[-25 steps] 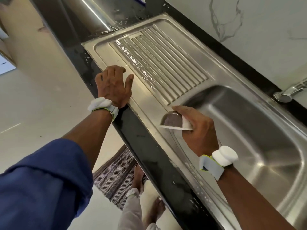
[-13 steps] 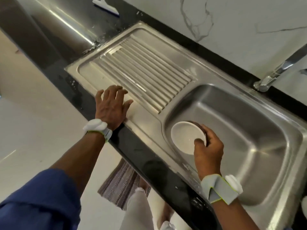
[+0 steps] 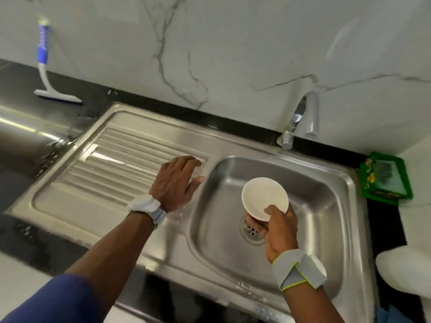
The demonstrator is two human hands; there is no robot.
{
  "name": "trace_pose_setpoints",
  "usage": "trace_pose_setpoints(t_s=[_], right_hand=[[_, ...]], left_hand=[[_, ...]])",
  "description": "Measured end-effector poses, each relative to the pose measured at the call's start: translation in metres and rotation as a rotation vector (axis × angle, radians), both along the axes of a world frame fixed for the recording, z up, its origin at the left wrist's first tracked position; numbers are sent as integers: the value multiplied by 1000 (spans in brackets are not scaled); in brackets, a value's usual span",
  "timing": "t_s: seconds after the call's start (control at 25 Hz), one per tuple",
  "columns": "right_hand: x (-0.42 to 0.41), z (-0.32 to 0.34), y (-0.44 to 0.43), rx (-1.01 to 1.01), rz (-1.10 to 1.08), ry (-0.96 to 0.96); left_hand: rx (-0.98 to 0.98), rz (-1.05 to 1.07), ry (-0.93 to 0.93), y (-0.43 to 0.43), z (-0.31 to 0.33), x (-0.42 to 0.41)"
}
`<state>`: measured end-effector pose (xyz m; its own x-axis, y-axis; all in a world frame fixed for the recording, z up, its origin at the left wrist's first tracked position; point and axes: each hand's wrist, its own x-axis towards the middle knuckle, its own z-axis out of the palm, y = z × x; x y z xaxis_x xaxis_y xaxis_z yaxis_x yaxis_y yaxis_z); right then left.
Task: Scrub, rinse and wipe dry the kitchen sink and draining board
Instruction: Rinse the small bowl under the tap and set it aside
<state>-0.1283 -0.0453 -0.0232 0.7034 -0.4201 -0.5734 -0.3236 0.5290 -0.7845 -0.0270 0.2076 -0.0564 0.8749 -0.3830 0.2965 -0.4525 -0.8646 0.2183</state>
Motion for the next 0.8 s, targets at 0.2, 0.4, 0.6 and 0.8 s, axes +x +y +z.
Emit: trace_pose_setpoints(t_s=[0.2, 0.4, 0.6, 0.8], right_hand=[[32, 35, -23, 165, -159, -21], [57, 58, -45, 248, -233, -3], [76, 55, -51, 245, -231, 34], [86, 53, -41, 220, -235, 36]], left_hand=[[-70, -281, 148, -124, 28, 81], [-121, -411, 230, -223, 43, 143], [-250, -394, 214, -246, 20, 158], [-579, -142, 377, -234, 2, 143]])
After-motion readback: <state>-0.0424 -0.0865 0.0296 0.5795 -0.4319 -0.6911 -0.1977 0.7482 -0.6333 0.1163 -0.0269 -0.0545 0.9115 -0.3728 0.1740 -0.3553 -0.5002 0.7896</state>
